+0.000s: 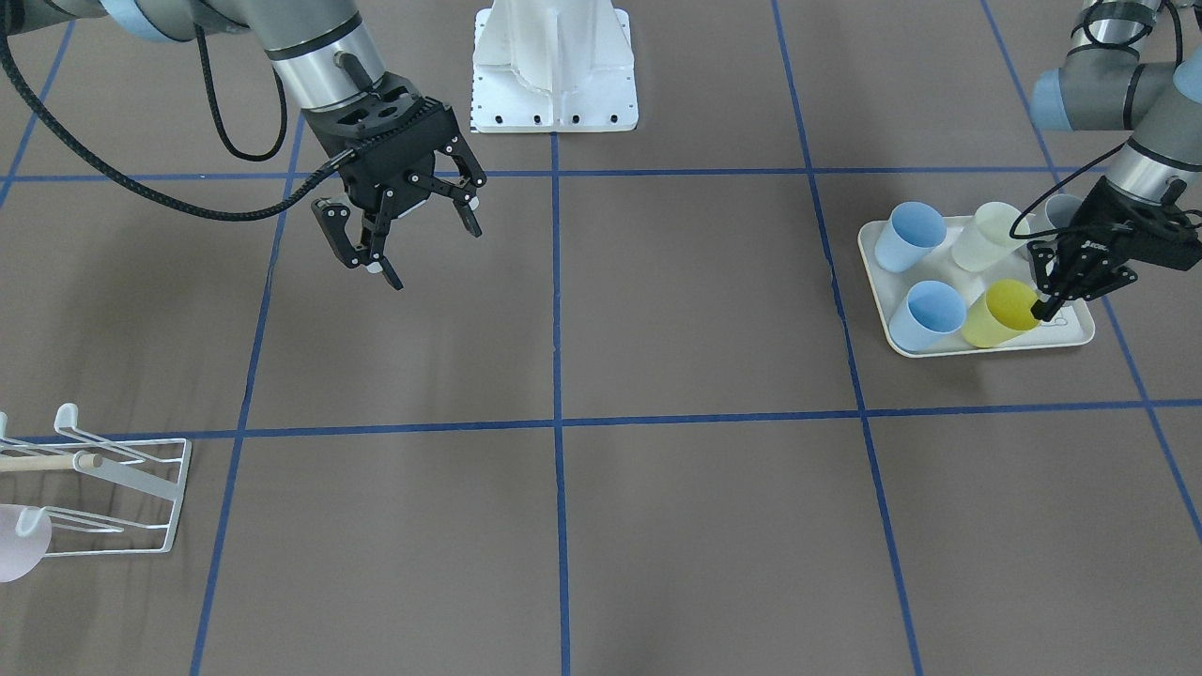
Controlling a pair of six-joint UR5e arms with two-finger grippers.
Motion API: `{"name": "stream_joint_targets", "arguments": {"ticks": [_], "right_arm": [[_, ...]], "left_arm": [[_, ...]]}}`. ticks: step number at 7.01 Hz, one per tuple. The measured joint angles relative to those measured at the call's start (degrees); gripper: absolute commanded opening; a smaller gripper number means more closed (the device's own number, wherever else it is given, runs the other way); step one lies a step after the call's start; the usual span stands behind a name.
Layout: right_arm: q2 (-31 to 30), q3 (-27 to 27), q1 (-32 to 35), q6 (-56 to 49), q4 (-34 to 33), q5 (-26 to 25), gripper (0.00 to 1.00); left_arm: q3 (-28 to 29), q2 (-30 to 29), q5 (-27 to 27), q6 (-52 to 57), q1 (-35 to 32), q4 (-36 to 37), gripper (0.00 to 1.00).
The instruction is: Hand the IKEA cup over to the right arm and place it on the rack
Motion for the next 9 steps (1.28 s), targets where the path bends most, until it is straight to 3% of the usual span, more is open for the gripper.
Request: {"name": "stream_joint_targets", "arguments": {"ticks": [4,5,7,9], "right_arm": [[0.02,-0.43,-0.16,-0.13,3.71,-0.19,0.99],[-0.09,-1.39,-0.48,-0.17,8.45,-0.21,0.99],[-0.62,-4.96,-2.06,-0.28,21.48,-0.25,0.99],[-1.5,-8.13,-3.91,-1.96,34.32,-0.13,0.99]], "left_arm": [[-0.79,-0.47,-0.91,6.66,-2.25,0.39,0.0],[-0.81,-1.16,-2.7,10.07,-6.05,1.18,0.0],[-1.61,-5.99,-12.96,11.35,-15.51,6.97,0.0],[-5.35,-12.03,-21.15,-0.46,-19.32,12.48,0.0]]}}
